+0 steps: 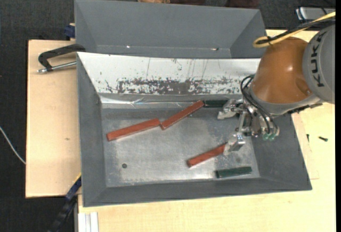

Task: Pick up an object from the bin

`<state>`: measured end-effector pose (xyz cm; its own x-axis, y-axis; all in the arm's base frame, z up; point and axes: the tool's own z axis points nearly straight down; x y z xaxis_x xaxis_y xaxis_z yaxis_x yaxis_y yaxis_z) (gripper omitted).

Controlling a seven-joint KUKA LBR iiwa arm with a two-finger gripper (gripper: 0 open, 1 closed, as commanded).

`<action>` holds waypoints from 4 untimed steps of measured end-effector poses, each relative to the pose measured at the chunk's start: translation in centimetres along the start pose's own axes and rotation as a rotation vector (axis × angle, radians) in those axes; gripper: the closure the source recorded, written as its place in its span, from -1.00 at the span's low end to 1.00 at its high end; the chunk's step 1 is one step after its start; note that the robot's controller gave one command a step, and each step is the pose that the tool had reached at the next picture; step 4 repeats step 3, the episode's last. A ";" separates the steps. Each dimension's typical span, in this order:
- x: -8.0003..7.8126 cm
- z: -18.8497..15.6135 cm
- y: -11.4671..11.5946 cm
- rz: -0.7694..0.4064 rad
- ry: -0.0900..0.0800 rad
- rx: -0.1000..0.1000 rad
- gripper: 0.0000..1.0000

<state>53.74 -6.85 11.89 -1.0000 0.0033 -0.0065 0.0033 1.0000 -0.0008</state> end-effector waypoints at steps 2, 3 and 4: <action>0.1 4.2 3.0 -0.160 0.005 0.000 1.00; 2.3 -12.1 2.8 -0.188 -0.005 0.000 1.00; 2.3 -12.1 2.8 -0.188 -0.005 0.000 1.00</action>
Offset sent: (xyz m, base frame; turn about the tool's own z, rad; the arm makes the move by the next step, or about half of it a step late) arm 0.0000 0.0000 0.0000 0.0000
